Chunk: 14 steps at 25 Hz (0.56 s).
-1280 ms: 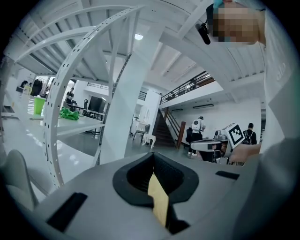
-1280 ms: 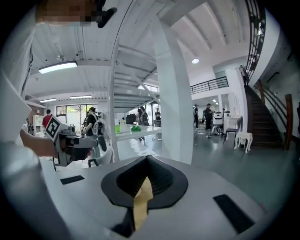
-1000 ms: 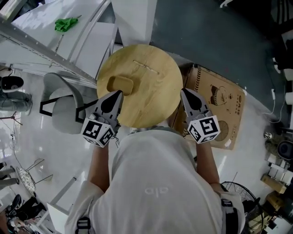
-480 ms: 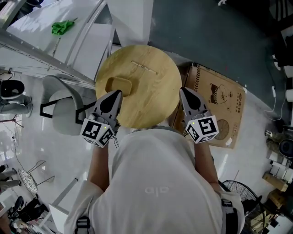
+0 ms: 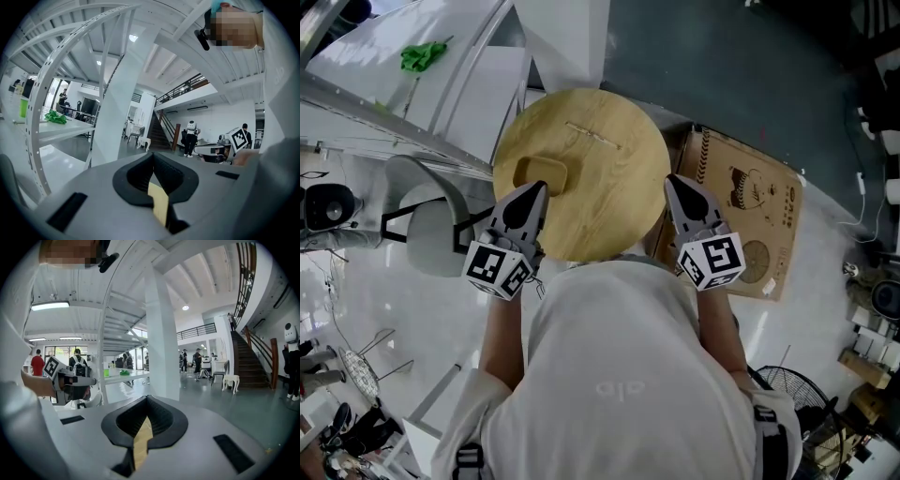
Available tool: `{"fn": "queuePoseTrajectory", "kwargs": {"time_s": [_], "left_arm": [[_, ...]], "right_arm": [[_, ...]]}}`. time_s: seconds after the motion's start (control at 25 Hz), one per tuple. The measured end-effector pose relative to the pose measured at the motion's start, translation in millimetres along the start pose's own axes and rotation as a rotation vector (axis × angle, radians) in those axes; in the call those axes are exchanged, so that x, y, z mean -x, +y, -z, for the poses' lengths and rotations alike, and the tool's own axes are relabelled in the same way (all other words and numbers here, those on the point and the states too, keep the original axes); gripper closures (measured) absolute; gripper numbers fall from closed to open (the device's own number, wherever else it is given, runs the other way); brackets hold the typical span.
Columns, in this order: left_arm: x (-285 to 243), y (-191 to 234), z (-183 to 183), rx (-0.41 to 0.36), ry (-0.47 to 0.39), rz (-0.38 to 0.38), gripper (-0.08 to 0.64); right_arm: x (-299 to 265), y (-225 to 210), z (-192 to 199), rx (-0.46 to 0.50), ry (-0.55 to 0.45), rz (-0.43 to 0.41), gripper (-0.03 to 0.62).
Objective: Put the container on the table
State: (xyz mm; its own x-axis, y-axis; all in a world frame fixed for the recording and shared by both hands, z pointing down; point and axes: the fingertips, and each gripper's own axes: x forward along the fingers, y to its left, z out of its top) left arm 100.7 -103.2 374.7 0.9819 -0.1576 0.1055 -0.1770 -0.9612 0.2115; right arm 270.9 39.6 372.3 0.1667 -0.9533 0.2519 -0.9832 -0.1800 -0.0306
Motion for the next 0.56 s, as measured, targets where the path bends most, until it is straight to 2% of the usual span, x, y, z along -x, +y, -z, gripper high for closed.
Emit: {"fn": "queuePoseTrajectory", "kwargs": {"time_s": [0.56], "left_arm": [[-0.9, 1.8, -0.6, 0.003, 0.008, 0.006, 0.545]], "right_arm": [[-4.3, 4.8, 2.0, 0.008, 0.014, -0.006, 0.567]]}}
